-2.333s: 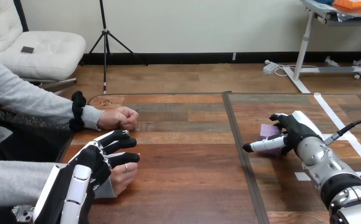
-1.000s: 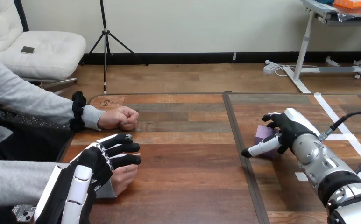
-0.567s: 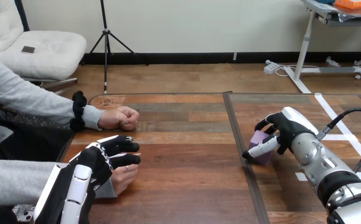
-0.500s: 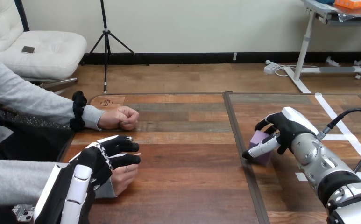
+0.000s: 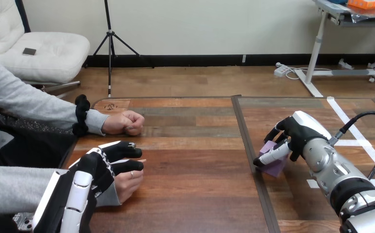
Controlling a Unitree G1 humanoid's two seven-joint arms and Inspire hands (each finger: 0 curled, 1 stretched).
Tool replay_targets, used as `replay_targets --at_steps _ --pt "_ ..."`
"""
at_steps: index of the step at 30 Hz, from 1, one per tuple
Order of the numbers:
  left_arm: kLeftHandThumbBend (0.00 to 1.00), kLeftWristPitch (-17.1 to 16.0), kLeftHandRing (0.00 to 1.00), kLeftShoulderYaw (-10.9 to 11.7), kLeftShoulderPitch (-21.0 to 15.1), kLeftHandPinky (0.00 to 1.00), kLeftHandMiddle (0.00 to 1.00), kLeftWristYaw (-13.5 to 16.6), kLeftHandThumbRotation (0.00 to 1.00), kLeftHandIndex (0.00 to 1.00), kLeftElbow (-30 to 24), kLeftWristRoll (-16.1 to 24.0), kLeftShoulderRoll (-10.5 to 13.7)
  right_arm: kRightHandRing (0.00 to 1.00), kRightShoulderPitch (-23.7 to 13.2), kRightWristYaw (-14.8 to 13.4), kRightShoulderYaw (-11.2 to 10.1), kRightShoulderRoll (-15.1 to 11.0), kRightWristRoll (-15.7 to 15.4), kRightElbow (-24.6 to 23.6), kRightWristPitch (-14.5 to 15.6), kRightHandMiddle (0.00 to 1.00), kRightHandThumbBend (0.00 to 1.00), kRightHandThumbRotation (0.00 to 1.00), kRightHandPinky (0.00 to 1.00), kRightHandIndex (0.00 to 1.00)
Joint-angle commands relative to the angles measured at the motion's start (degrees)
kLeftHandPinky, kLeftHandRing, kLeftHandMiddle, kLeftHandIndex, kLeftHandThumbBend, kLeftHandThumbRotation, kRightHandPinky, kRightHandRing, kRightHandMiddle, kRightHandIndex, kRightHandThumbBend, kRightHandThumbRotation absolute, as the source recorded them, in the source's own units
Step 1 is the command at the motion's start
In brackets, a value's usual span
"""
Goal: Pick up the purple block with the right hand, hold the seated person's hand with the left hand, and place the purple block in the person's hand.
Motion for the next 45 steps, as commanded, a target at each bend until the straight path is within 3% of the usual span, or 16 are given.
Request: replay_targets --at_steps 1,13,25,34,45 --pt "0.56 -1.4 0.65 0.9 -3.4 0.74 0.69 0.4 1.00 0.66 -0.8 0.4 0.4 0.42 -5.2 -1.8 0.5 -1.1 -0.6 -0.8 -1.3 0.48 0.87 0.00 0.35 0.48" --pt "0.56 -2.8 0.66 1.6 -4.2 0.61 0.71 0.3 1.00 0.65 0.3 1.0 0.4 0.41 -4.8 -3.2 1.4 -1.4 -1.4 -0.9 -2.2 0.47 0.87 0.00 0.34 0.46" --pt "0.54 -3.3 0.66 1.8 -4.4 0.55 0.70 0.7 1.00 0.63 0.2 1.7 0.5 0.41 -4.9 -2.5 1.6 -1.9 -1.9 -0.8 -2.8 0.47 0.90 0.00 0.34 0.45" --pt "0.55 -3.1 0.65 1.9 -4.0 0.53 0.69 2.0 1.00 0.62 -1.0 3.3 0.4 0.41 -4.8 -2.0 -0.1 -2.5 -0.1 -1.4 -4.7 0.46 0.91 0.00 0.33 0.45" --pt "0.53 -2.2 0.65 2.4 -3.7 0.52 0.69 1.7 1.00 0.63 -1.7 1.8 1.2 0.41 -2.9 -2.6 -4.1 -4.1 4.4 -3.0 -11.5 0.46 0.88 0.00 0.34 0.45"
